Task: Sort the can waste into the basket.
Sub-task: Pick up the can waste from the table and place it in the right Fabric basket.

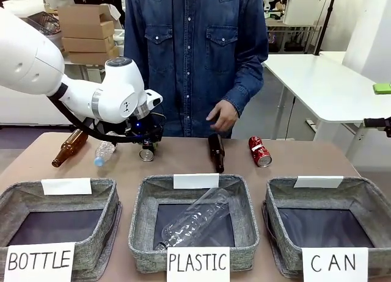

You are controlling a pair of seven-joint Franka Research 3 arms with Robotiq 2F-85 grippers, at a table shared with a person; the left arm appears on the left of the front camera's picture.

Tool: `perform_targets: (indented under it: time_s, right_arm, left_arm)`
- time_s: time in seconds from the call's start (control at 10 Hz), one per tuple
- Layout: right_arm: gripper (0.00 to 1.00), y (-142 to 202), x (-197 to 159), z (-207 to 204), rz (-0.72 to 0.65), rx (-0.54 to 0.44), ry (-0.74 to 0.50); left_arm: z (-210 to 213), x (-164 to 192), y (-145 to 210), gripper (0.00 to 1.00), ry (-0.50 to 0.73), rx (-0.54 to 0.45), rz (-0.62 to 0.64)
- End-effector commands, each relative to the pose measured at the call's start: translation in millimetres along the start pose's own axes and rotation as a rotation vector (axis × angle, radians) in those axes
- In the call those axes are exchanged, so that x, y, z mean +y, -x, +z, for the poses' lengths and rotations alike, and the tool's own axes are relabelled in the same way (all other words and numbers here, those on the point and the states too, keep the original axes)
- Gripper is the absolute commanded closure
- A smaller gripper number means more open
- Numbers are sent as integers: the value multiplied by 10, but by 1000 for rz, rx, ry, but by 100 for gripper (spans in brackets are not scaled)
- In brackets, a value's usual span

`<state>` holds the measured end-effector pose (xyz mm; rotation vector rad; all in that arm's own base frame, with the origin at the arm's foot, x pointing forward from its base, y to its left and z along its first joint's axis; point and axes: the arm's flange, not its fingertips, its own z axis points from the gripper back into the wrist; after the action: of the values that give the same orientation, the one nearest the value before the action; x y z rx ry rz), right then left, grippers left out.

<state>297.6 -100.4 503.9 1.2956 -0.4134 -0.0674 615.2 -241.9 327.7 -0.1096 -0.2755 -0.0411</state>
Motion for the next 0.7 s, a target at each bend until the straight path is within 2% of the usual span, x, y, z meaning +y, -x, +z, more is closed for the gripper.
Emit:
perform_targets:
  time_s: [0.0, 0.1, 0.2, 0.4, 0.6]
  right_arm:
    - [0, -25, 0, -15, 27, -10, -20]
    - [0, -25, 0, -15, 27, -10, -20]
    - [0, -25, 0, -15, 27, -10, -20]
    - [0, -25, 0, -15, 27, -10, -20]
    - [0, -25, 0, -15, 27, -10, -20]
  left_arm:
    - [70, 84, 32, 100, 2, -12, 7]
    - [317, 138, 68, 100, 30, 61, -36]
    - [722, 256, 183, 100, 27, 161, -163]
    - [1576, 623, 627, 100, 17, 133, -365]
    - [2299, 1048, 1279, 100, 37, 99, -548]
